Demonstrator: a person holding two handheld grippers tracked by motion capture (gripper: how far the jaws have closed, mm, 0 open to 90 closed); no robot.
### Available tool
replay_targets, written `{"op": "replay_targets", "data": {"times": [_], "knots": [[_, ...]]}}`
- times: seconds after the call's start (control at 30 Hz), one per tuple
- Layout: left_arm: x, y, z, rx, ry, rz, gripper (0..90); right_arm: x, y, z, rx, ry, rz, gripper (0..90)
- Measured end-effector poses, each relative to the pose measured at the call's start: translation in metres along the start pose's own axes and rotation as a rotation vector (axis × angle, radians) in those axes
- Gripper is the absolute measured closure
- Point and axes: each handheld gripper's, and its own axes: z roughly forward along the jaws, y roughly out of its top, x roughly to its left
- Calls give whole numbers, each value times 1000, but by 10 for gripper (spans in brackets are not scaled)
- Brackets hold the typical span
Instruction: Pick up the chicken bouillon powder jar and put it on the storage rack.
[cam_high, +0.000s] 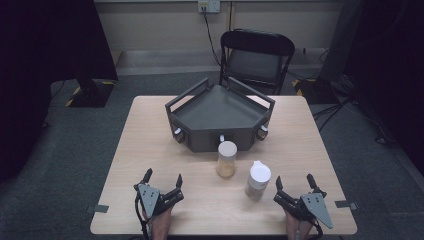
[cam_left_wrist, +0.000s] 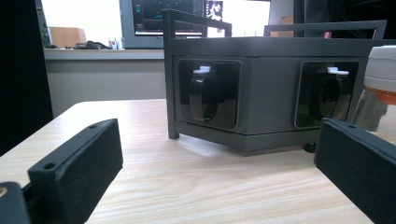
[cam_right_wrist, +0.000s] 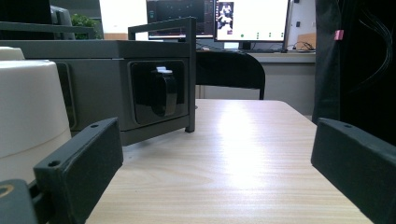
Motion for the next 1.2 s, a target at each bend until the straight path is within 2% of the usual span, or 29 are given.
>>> {"op": "replay_targets", "data": {"times": [0.1, 0.17, 0.5, 0.63, 0.8, 1.2], "knots": [[0, 1, 0, 3, 1, -3, 1, 1, 0, 0, 0, -8, 0, 11], [2, -1, 0, -15, -12, -18, 0, 2, 0, 0, 0, -10, 0, 11], [2, 10, 1, -1, -25, -5, 0, 2, 0, 0, 0, -10, 0, 11], [3, 15, 0, 10, -41, -23, 0, 2, 0, 0, 0, -10, 0, 10], [3, 22, -2, 16, -58, -16, 0, 2, 0, 0, 0, -9, 0, 10], [0, 28, 1, 17, -98, -5, 0, 2, 0, 0, 0, -9, 0, 10]]}}
